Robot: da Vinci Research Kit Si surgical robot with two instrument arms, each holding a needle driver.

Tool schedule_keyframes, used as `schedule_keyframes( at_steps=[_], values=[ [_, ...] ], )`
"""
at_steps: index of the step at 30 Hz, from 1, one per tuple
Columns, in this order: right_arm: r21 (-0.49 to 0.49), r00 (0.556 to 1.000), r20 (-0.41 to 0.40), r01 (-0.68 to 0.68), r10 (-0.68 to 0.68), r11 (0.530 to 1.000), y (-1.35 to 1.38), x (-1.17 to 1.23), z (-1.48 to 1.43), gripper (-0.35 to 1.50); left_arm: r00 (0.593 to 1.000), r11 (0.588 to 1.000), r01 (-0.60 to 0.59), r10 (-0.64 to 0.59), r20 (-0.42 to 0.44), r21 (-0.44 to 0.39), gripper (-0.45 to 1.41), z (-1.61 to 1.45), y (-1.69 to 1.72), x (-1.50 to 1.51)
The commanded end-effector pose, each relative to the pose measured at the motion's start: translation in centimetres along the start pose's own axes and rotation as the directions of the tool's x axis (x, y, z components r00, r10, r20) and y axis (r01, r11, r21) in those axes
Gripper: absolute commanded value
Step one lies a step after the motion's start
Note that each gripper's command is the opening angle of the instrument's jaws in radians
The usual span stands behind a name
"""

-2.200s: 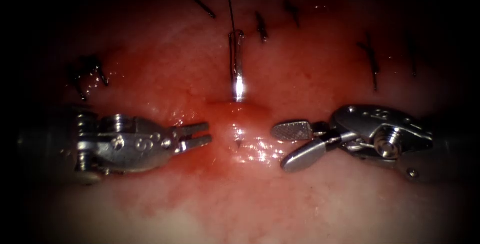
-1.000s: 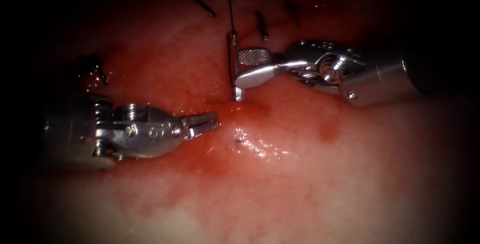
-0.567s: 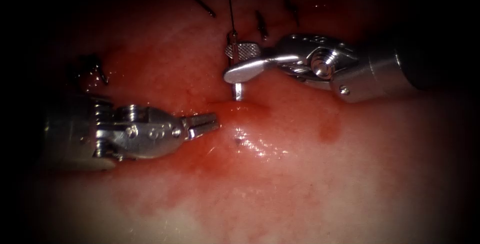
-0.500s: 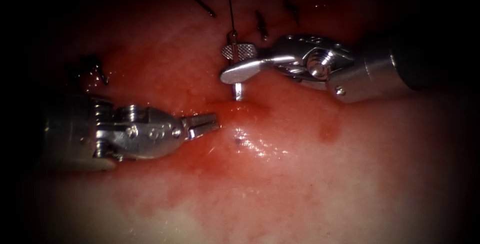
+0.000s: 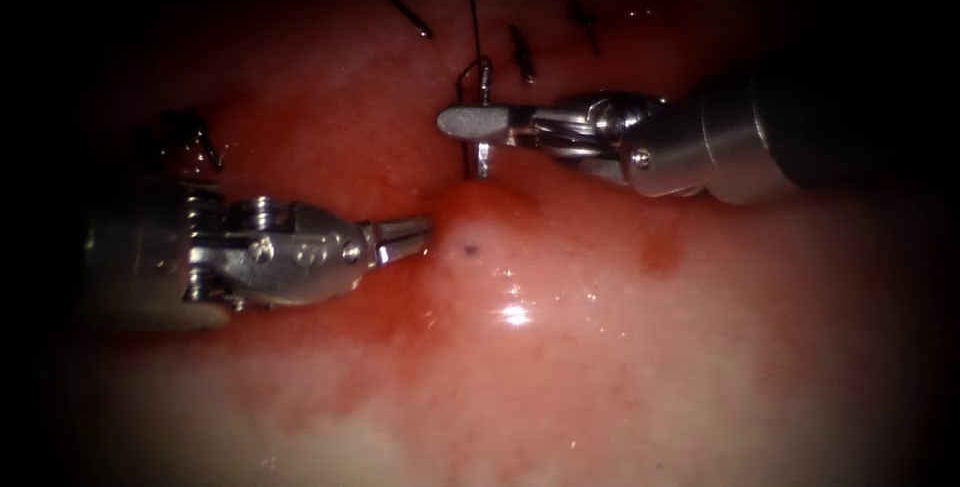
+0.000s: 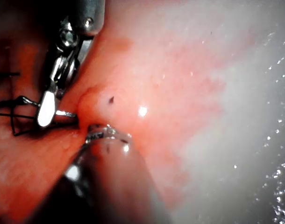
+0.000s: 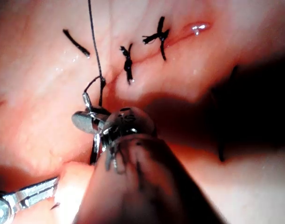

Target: Wound Closure

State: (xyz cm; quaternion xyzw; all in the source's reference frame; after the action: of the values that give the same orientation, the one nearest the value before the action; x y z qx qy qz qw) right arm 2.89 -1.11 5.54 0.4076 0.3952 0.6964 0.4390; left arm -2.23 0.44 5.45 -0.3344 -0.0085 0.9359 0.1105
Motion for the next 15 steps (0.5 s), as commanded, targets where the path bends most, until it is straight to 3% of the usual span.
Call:
schedule_keyframes(
  at_steps=[1, 6, 15],
  values=[
    [0.008, 0.999, 0.017, -0.043, 0.042, 0.999, -0.03, -0.1, 0.05, -0.35, 1.0, 1.0, 0.001, -0.001, -0.001, -0.003, -0.01, 0.08, 0.1, 0.0],
    [0.038, 0.965, 0.074, -0.254, 0.251, 0.966, -0.19, -0.27, 0.0, -0.35, 1.0, 1.0, 0.001, -0.001, -0.001, -0.003, -0.01, 0.07, 0.1, 0.0],
    [0.088, 0.878, 0.167, -0.466, 0.449, 0.88, -0.43, -0.62, -0.08, -0.35, 1.0, 1.0, 0.0, 0.0, 0.002, -0.005, -0.01, 0.07, 0.1, -0.01]
  ],
)
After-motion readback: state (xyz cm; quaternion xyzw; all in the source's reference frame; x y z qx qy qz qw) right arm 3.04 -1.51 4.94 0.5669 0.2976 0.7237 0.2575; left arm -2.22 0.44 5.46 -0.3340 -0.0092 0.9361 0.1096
